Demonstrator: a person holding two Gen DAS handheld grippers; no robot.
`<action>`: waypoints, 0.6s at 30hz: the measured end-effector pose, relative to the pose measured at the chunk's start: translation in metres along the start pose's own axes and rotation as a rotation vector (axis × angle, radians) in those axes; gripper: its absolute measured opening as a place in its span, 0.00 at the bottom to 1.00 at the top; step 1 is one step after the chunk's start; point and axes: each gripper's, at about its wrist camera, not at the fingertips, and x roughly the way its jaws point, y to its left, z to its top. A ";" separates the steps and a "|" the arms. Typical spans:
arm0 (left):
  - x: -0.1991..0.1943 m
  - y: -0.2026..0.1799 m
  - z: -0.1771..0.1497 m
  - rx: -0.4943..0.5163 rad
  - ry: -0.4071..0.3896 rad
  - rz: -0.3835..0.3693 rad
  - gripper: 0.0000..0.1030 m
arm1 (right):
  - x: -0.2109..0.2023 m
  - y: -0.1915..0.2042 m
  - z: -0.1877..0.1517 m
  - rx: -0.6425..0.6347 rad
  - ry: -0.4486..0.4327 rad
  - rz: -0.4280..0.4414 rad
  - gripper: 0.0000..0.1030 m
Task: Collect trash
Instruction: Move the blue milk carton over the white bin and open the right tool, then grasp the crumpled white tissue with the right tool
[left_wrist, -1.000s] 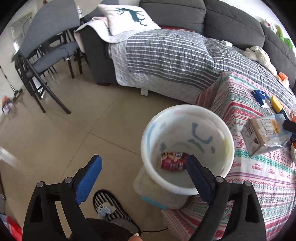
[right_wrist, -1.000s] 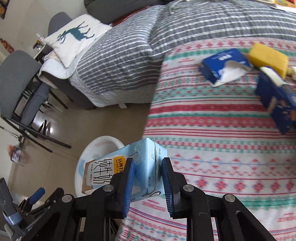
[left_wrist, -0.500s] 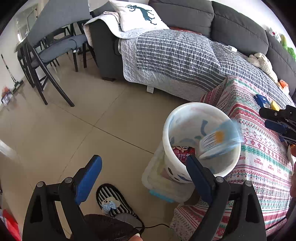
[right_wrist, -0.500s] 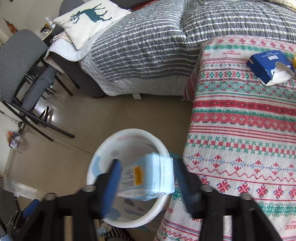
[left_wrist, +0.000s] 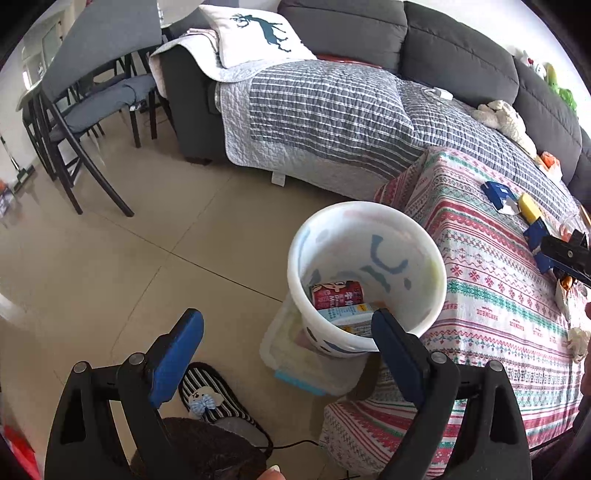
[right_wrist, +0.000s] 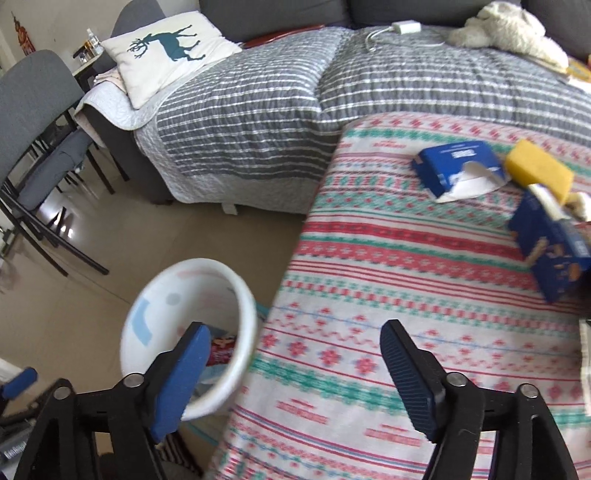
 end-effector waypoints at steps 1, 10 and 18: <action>-0.001 -0.003 0.000 0.005 0.002 -0.001 0.91 | -0.005 -0.006 -0.003 -0.008 -0.007 -0.014 0.83; -0.005 -0.047 0.001 0.048 0.029 -0.062 0.93 | -0.034 -0.068 -0.024 -0.033 0.005 -0.182 0.88; -0.003 -0.098 0.002 0.102 0.049 -0.105 0.97 | -0.047 -0.166 -0.031 0.131 0.061 -0.290 0.90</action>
